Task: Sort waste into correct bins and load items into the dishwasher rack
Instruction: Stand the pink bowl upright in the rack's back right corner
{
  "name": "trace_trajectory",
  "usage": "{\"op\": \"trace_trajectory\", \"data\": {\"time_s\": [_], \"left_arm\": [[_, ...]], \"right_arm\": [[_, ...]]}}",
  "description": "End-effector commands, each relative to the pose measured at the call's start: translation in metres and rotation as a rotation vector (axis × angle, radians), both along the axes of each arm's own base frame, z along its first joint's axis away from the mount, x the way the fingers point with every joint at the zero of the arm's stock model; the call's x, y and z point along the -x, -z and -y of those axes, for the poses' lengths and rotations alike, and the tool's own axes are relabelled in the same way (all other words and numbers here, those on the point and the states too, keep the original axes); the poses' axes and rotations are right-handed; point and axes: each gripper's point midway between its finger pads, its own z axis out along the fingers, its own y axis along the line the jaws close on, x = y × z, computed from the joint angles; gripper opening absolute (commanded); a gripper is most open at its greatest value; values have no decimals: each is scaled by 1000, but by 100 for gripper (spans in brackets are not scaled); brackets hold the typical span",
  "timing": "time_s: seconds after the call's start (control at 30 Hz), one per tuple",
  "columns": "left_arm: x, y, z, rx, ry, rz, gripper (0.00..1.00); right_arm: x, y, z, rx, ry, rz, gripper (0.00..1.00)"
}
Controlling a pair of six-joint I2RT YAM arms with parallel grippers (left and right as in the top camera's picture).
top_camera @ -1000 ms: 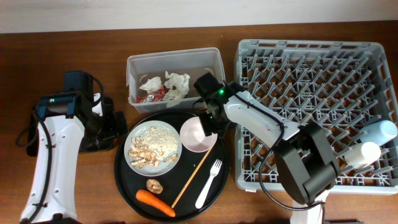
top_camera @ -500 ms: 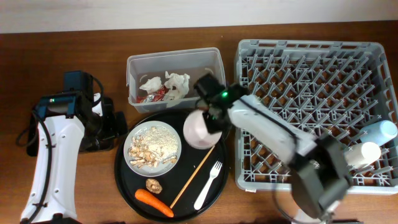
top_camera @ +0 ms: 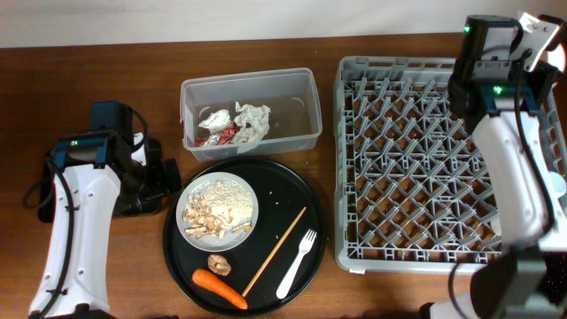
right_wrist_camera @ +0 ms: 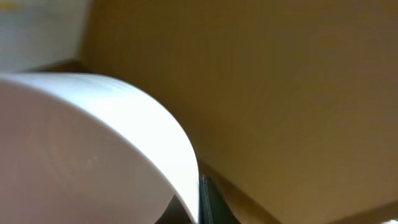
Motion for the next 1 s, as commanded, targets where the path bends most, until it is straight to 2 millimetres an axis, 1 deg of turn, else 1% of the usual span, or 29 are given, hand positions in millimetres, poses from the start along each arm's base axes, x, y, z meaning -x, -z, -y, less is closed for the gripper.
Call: {"op": "trace_trajectory", "data": {"time_s": [0.0, 0.1, 0.17, 0.23, 0.27, 0.3, 0.33, 0.4, 0.47, 0.53, 0.63, 0.67, 0.7, 0.73, 0.77, 0.83, 0.9, 0.93, 0.97], "left_arm": [[0, 1, -1, -2, -8, -5, 99], [0, 1, -1, -2, -8, -6, 99], [0, 1, -1, -2, -8, -6, 99], [1, 1, -1, -1, -8, -9, 99], [1, 1, -1, -1, -8, -9, 99], [1, 1, -1, -1, -8, -9, 99], [1, 1, -1, -1, -8, -9, 99], [1, 1, -1, -1, -8, -9, 99], [1, 1, -1, -1, -8, -9, 99], [1, 1, -1, -1, -8, -9, 99], [1, 1, -1, -1, -8, -9, 99], [1, 1, -1, -1, -8, -9, 99], [1, 1, -1, -2, -8, -8, 99], [1, 1, -1, -2, -8, -8, 99], [1, 1, -1, -2, -8, -8, 99], [1, 1, -1, -2, -8, -8, 99], [1, 1, -1, -2, -8, -8, 99], [1, 1, -1, -2, -8, -8, 99], [1, 1, -1, -2, -8, -8, 99]], "right_arm": [[-11, 35, 29, 51, 93, -117, 4], [-34, 71, 43, 67, 95, -202, 4], [-42, 84, 50, 71, 95, -224, 4], [-48, 103, 53, 47, 72, -252, 4], [-48, 107, 54, 45, 72, -260, 4], [-51, 120, 54, 34, 61, -285, 4], [-54, 126, 53, 26, 49, -297, 4], [-60, 147, 41, -3, -7, -334, 4], [-59, 159, 36, -20, -28, -354, 4], [-56, 167, 35, -27, -34, -371, 4], [-60, 171, 32, -46, -61, -371, 5], [-63, 179, 26, -77, -103, -391, 13], [-67, 191, 14, -122, -162, -426, 25], [-69, 199, 5, -160, -208, -450, 28], [-69, 205, -1, -191, -219, -443, 29], [-62, 211, -7, -213, -208, -457, 30], [-55, 214, -8, -224, -199, -487, 32], [-49, 217, -9, -241, -183, -492, 39], [-41, 221, -9, -261, -159, -497, 52]]}}
